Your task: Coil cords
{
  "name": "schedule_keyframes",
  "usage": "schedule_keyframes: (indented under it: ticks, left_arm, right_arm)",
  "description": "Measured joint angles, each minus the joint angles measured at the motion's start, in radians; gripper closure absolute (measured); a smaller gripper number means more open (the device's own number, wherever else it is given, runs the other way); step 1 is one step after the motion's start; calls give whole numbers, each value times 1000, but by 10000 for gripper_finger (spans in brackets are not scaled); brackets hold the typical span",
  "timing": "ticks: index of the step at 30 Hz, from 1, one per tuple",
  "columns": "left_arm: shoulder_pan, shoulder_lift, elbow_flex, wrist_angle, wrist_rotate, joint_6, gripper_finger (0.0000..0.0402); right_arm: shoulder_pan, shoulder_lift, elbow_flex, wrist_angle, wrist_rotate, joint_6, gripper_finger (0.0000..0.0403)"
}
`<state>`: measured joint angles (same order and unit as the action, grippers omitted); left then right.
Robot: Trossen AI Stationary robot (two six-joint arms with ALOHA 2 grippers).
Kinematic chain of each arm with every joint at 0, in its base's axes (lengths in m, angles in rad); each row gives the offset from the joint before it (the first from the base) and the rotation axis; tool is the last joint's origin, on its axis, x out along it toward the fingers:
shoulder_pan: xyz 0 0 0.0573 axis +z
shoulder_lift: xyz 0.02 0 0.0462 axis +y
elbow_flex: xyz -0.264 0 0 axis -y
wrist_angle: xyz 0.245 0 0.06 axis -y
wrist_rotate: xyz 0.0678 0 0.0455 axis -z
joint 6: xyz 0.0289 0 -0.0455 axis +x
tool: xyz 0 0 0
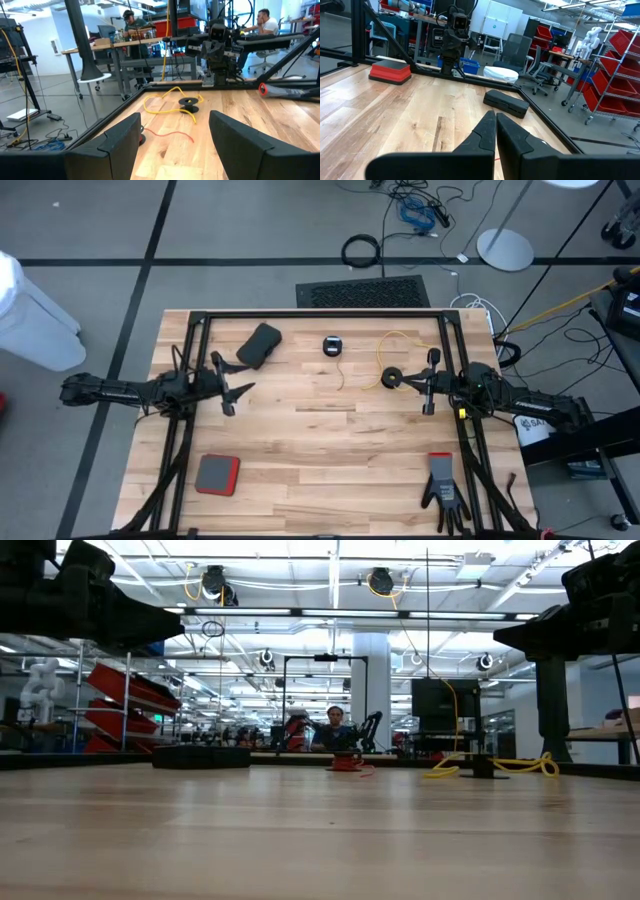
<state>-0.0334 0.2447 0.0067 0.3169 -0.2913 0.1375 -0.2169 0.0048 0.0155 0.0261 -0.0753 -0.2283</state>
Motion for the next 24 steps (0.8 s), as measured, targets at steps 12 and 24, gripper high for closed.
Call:
schedule_keyframes:
  ticks: [12, 24]
  left_arm:
    - [0, 0, 0, 14, -15, 55, 158]
    - [0, 3, 0, 14, 3, 52, 158]
  right_arm:
    - [0, 0, 0, 0, 0, 0, 403]
    - [0, 0, 0, 0, 0, 0, 403]
